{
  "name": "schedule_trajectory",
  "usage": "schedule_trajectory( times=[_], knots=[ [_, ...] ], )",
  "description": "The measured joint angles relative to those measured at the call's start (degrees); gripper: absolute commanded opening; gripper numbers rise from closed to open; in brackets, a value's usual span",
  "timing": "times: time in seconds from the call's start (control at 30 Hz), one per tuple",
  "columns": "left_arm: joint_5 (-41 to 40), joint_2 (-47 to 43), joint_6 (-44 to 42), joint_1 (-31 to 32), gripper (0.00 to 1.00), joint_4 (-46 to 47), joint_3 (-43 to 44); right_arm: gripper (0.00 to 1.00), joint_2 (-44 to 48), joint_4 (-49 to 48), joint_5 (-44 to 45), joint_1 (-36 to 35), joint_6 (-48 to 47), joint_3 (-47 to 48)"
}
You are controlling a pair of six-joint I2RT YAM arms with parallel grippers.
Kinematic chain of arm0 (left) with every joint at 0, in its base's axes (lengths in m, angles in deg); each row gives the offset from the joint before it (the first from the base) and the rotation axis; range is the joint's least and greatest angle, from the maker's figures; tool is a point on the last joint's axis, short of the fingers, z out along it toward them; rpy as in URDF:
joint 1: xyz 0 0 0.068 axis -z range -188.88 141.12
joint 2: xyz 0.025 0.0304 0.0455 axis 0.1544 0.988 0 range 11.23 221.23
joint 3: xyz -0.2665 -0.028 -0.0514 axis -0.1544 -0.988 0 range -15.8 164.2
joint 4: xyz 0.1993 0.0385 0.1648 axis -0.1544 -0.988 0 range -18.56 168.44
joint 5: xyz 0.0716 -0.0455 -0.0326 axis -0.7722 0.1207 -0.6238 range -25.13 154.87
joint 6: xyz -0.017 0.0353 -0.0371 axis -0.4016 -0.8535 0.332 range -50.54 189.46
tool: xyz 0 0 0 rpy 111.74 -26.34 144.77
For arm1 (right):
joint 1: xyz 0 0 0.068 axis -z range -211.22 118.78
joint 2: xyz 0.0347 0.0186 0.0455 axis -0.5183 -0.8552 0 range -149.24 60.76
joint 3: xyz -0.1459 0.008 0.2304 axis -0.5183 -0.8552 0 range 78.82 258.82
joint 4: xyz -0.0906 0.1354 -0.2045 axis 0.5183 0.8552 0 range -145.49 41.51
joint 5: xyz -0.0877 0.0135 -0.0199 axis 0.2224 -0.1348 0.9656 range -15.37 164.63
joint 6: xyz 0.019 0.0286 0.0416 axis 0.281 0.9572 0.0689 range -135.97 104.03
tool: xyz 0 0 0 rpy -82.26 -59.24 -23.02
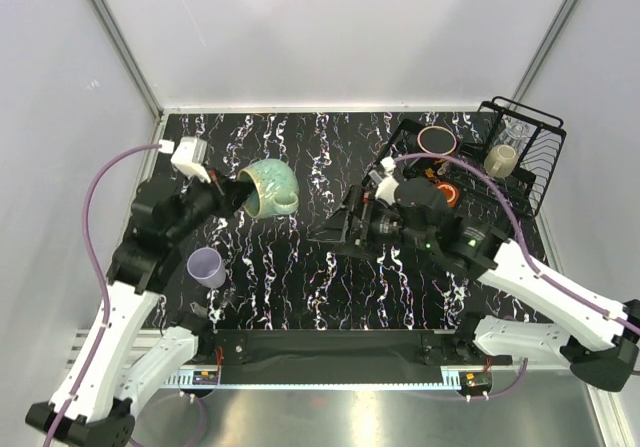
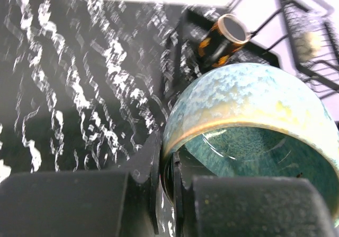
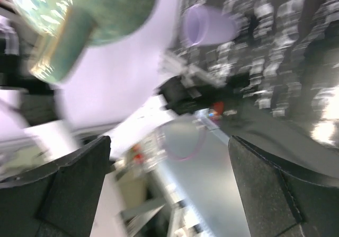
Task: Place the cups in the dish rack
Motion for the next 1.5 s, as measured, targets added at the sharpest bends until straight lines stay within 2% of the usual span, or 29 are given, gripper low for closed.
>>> schedule_trajectory(
  times=[0.23,0.4,0.47,0.7,1.27,1.37,1.4,1.5],
  knots=[
    [0.8,-8.1,-1.7,1.4,0.00,8.9,-9.6,1.00,-4.1,-20.9,-12.5,-0.1,12.4,-6.9],
    [2.3,-9.5,-2.8,2.2,0.00,14.5,-13.0,1.00,-5.9,-32.2,-15.5,-0.2,20.3,-8.3],
    [3.2,-10.1,-3.1,2.4,0.00,16.4,-13.9,0.97,-6.6,-36.1,-16.2,-0.2,22.8,-8.4],
    [5.9,-11.3,-3.0,2.6,0.00,21.2,-14.3,0.70,-9.0,-47.3,-16.5,-0.2,30.5,-10.7],
    [7.0,-11.5,-3.2,3.5,0.00,24.6,-15.7,0.42,-11.8,-55.3,-16.1,-0.7,37.5,-12.4],
    [6.8,-11.5,-3.5,3.7,0.00,24.6,-15.7,0.27,-12.4,-55.5,-16.0,-1.3,37.9,-12.5],
    [6.6,-11.5,-3.8,3.7,0.00,24.5,-15.6,0.15,-12.6,-55.7,-16.0,-1.4,37.9,-12.5],
    [6.2,-11.4,-4.4,3.7,0.13,24.2,-15.6,0.00,-12.9,-55.6,-15.8,-1.4,37.2,-12.5]
  ],
)
